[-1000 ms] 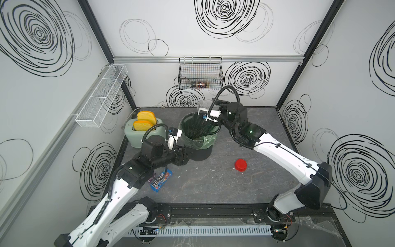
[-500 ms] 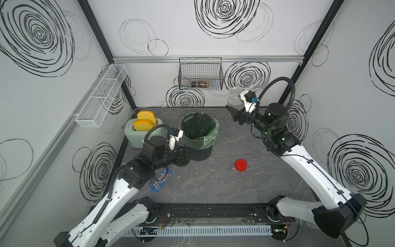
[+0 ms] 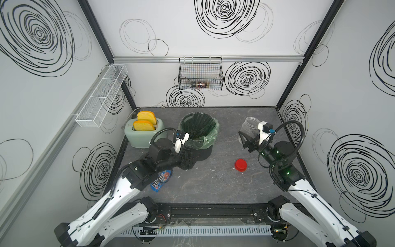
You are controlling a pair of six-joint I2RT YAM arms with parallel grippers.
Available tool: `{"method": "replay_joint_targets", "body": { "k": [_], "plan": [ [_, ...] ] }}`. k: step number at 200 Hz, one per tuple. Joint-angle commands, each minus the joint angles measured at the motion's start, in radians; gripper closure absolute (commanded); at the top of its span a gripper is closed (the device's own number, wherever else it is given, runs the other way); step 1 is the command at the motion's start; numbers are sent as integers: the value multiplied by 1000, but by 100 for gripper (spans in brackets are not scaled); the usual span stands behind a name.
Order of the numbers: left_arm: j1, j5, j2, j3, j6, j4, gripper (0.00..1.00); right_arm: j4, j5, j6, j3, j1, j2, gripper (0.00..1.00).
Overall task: Empty expired oatmeal from jars
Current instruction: Place the jar at the center of the board.
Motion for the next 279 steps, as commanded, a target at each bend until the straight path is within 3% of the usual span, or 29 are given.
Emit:
{"method": "replay_joint_targets", "body": {
  "k": [1, 46, 108, 136, 187, 279],
  "plan": [
    [-41, -66, -19, -28, -26, 47, 32, 135, 140, -43, -107, 102, -52, 52],
    [-130, -146, -49, -81, -47, 53, 31, 344, 268, -68, -351, 275, -86, 52],
    [-269, -291, -158, -250, -57, 117, 30, 475, 278, -45, -488, 314, -3, 50],
    [-320, -360, -186, -283, -85, 101, 30, 596, 274, -26, -507, 328, 132, 49],
    [-364, -408, -177, -285, -118, 76, 30, 842, 223, -31, -449, 350, 516, 50],
    [-376, -453, -186, -284, -140, 26, 30, 1037, 169, -40, -329, 316, 845, 49]
  ]
}}
